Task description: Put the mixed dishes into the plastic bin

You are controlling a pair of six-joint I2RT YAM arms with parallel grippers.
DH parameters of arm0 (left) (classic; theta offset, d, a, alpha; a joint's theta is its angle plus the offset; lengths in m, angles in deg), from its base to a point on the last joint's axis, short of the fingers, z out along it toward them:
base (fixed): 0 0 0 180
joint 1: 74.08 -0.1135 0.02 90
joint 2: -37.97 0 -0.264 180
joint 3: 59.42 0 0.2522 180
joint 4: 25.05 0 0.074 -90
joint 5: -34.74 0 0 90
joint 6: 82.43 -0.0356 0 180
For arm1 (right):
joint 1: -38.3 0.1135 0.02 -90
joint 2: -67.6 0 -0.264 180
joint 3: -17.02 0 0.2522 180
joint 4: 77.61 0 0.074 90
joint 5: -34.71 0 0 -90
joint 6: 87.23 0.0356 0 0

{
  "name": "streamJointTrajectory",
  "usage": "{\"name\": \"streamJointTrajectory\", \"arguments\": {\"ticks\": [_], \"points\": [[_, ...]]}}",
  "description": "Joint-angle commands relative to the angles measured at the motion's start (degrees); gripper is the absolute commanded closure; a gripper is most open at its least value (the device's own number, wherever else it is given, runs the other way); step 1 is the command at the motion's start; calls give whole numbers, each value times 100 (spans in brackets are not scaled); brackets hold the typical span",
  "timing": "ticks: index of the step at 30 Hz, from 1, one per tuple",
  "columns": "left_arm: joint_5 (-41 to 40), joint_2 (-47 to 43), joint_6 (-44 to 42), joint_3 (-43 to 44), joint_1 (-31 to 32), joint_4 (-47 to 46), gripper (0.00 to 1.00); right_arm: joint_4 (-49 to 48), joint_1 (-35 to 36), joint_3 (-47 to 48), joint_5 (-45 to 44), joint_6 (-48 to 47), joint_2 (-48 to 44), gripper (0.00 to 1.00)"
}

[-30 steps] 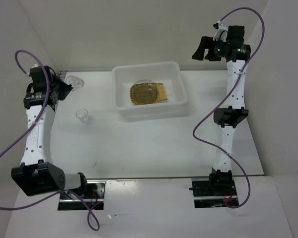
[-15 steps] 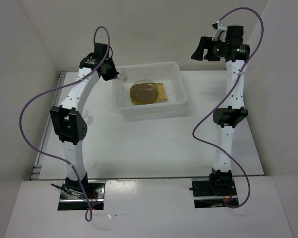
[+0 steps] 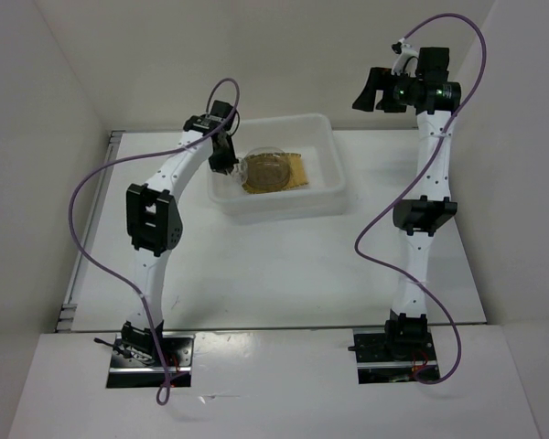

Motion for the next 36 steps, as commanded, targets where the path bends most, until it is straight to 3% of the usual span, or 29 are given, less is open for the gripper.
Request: {"name": "streamJointTrajectory", "arguments": {"ticks": [1,11,22,28,34,35,36], "points": [[-217,-42,10,-465,34,-54,100,82,-104,72,-5,-19,-95,9],[-673,-68,282,-968,96,49,100,82,-157,72,-5,-19,-95,9],[-1157,-104,441,-204,272,692,100,82,-157,72,-5,-19,-42,9],[-938,1,441,-879,324,227,100,82,-157,72,-5,-19,-42,9],[-824,55,494,-1240,272,68,92,82,-157,72,-5,-19,-42,9],[-823,55,494,-1240,272,68,86,82,-157,72,-5,-19,-42,9],[-823,2,494,-1240,219,129,75,82,-157,72,-5,-19,-42,9]]}}
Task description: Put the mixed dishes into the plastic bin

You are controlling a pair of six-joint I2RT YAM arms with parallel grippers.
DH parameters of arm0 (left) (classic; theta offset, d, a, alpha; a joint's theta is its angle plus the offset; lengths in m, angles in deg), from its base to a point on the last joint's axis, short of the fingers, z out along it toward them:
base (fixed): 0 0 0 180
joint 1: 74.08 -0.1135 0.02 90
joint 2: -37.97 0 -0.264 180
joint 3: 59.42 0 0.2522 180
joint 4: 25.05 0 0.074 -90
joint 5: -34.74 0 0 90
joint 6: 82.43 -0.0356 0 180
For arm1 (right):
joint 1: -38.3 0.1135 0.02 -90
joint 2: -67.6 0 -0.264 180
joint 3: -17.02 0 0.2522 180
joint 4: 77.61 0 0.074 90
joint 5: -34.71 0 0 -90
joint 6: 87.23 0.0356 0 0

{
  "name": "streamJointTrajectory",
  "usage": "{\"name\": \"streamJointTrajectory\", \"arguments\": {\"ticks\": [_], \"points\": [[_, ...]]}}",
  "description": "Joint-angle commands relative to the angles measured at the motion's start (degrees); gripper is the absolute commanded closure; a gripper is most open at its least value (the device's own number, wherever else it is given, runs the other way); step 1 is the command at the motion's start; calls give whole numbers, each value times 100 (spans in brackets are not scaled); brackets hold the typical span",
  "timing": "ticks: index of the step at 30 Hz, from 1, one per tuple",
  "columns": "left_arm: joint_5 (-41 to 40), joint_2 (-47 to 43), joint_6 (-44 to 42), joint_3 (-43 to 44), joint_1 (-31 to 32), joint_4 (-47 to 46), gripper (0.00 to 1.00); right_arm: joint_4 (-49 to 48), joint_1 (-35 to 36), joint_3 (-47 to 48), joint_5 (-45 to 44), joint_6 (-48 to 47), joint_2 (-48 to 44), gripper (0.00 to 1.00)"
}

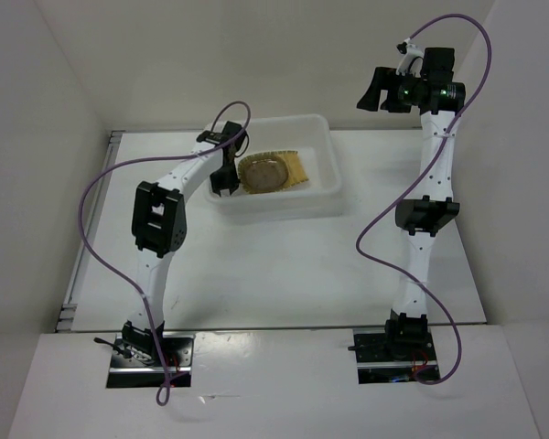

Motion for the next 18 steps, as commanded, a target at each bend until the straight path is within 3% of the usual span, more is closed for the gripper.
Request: {"name": "streamJointTrajectory", "arguments": {"ticks": [1,5,8,9,11,16,17,18], "points": [[23,-87,114,-39,-72,-50,53,78,-28,72,-5,-19,-42,9],[-276,-457,114,794,-72,204,19,78,-28,72,-5,-19,-42,9],[-706,-344,9,2935,-72,1073,12,78,-28,72,-5,-19,-42,9],[-820,-91,-131,3646,-72,1597,6,78,-28,72,-5,-19,-42,9],[-848,-17,-386,5001,-273,1743,1,78,-28,72,-5,-19,-42,9],[-909,-913,-264,4210,-801,1743,1,78,-28,72,-5,-19,10,9],[-996,-1175,-203,3877,-975,1743,1,78,-28,72,-5,-19,11,9],[-1058,-1317,-20,2968,-1082,1743,1,78,-28,72,-5,-19,11,9]]}}
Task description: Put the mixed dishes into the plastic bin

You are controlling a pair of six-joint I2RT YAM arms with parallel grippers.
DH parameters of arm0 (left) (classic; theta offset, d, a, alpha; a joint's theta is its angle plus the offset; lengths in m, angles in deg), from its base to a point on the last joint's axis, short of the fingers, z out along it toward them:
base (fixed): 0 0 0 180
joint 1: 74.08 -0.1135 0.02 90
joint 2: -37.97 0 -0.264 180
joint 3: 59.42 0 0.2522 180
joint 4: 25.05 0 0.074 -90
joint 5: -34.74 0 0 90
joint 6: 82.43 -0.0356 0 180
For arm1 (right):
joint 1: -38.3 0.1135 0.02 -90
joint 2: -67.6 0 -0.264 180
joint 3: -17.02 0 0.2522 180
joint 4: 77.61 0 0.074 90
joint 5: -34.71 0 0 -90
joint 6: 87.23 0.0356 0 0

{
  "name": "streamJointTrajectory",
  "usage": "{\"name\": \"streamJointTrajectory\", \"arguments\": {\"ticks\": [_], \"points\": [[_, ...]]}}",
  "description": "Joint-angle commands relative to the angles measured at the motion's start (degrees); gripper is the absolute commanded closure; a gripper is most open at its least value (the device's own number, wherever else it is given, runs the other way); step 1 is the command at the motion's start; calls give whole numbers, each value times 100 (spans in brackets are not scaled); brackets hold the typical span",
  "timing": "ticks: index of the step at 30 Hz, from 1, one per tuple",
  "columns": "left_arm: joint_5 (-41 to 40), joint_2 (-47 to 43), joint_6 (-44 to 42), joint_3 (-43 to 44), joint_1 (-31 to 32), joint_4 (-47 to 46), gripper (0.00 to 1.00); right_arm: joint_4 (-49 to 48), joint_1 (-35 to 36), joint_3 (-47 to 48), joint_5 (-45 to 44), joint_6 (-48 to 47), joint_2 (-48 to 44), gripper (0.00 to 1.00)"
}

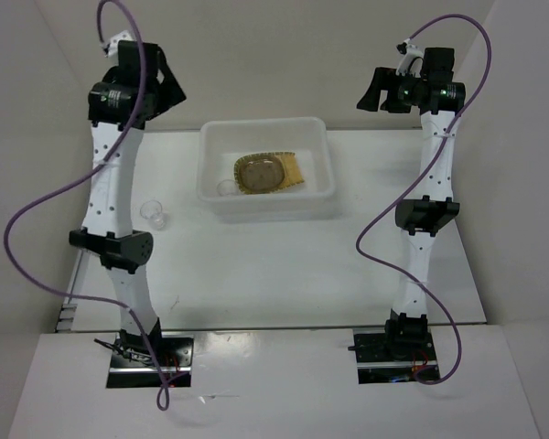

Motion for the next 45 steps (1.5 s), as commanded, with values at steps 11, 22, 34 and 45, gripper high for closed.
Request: {"name": "streamJointTrajectory", "arguments": {"ticks": [11,22,34,45], "points": [[1840,-2666,236,-7568,-2343,-2039,9,54,-28,72,-5,-19,72,9],[1910,-2560,174,-8625,-2537,-2671,16,54,-28,72,-5,-19,73,9],[1656,-1867,16,-8554,-2537,-2935,33,54,-28,72,-5,-19,20,9],[1488,-1900,-98,-8195,-2537,-2760,100,54,-28,72,-5,-72,-33,9]]}}
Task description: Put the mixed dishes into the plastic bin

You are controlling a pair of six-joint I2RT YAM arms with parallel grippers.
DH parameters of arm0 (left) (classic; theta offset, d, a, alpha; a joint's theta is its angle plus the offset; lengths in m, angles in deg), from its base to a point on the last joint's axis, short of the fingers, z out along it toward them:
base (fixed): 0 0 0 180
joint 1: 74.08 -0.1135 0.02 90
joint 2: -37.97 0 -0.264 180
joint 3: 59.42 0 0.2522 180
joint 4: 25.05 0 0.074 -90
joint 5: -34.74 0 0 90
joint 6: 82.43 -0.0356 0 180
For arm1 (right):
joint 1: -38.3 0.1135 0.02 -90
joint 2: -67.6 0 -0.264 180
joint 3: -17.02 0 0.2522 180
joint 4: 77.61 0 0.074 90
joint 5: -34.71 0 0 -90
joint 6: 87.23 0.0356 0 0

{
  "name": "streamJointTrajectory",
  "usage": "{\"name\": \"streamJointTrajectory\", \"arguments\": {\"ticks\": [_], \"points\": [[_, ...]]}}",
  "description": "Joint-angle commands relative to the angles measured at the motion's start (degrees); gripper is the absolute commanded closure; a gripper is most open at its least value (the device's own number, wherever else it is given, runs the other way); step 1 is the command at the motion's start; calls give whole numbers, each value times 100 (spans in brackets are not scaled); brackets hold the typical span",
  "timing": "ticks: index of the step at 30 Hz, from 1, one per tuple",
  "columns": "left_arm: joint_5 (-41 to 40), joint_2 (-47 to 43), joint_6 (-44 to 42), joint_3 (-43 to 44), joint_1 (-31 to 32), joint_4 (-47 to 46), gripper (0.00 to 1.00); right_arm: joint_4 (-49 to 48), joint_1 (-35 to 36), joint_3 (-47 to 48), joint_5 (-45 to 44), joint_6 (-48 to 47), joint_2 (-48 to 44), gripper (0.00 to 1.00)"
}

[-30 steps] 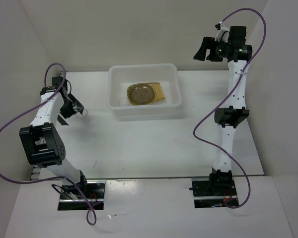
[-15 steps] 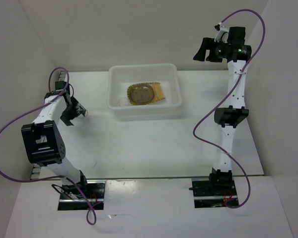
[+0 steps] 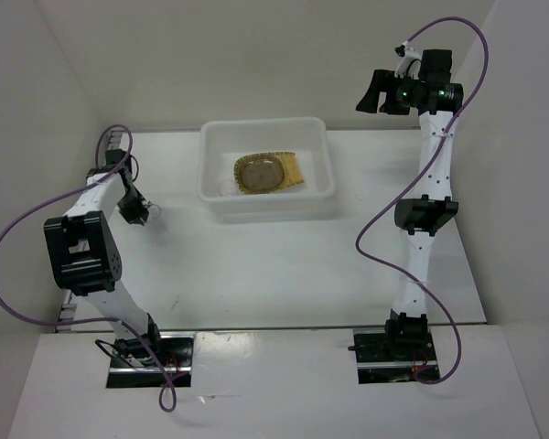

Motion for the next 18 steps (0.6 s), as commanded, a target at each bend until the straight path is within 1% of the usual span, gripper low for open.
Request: {"name": "streamJointTrajectory", "arguments": {"ticks": [1,3,4,5,7,8,9,10,11,13,14,15,17,18], "points": [[-190,-329,-59,624,-30,110,100,36,-28,74,-3,-54,-134,9],[-191,-462,-59,967,-30,260,100,36,-28,74,-3,-54,-134,9],[-34,-549,-59,1343,-30,260,100,36,-28,74,-3,-54,-134,9],[124,-550,-59,1521,-30,260,100,36,-28,74,-3,-54,-134,9],[484,-681,-59,1812,-30,-106,100,36,-28,74,-3,-54,-134,9],[895,-778,-59,2031,-30,-274,100,36,-28,74,-3,-54,-134,9],[1056,-831,-7,2146,40,-615,100,36,-28,74,-3,-54,-134,9],[1188,-831,-6,2295,93,-767,100,36,-28,74,-3,-54,-134,9],[1363,-736,-6,2662,232,-881,100,36,-28,74,-3,-54,-134,9],[1426,-490,-128,3103,391,-1023,100,36,-28,74,-3,-54,-134,9],[1427,-114,-181,3331,566,-954,100,36,-28,74,-3,-54,-134,9],[1427,107,-243,3812,655,-866,100,36,-28,74,-3,-54,-134,9],[1313,755,-410,4219,839,-611,100,36,-28,74,-3,-54,-81,9],[1312,907,-410,4352,1049,-610,100,36,-28,74,-3,-54,-81,9]]}}
